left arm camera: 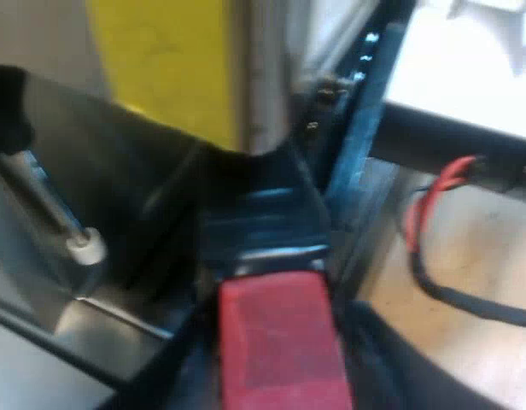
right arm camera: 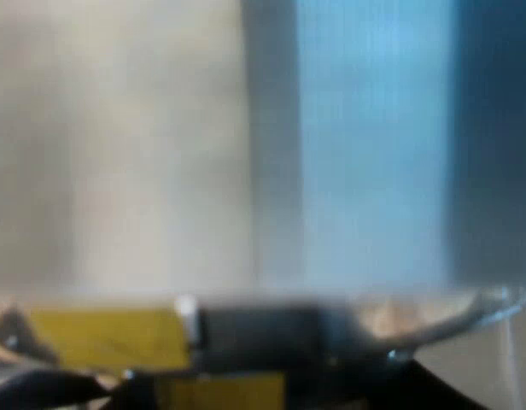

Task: Put the handle in the coffee machine

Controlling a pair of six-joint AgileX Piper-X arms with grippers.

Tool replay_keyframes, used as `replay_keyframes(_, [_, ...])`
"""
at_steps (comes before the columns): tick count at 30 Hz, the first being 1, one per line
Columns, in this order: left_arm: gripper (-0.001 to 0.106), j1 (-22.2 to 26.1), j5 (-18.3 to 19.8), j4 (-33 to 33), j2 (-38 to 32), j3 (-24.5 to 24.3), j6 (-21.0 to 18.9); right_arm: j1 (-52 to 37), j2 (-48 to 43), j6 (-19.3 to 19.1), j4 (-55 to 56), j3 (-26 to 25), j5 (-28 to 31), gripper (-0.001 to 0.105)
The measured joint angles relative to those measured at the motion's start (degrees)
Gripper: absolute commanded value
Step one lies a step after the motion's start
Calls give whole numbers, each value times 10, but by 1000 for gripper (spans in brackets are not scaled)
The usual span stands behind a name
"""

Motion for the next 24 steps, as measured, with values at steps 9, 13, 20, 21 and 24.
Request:
replay_keyframes(9, [52, 0, -14, 36, -20, 0, 25, 0, 8, -40, -30, -1, 4, 28])
replay_keyframes(13, [52, 0, -12, 44, -49, -3, 46, -1, 7, -58, -36, -1, 6, 28])
replay_keyframes(20, [52, 31, -17, 44, -55, -6, 52, -1, 7, -64, -36, -1, 6, 28])
replay_keyframes(21, [52, 36, -17, 44, -57, -6, 52, -1, 7, -64, -36, -1, 6, 28])
replay_keyframes(24, [52, 60, -3, 60, -61, -19, 53, -1, 7, -64, -36, -1, 6, 28])
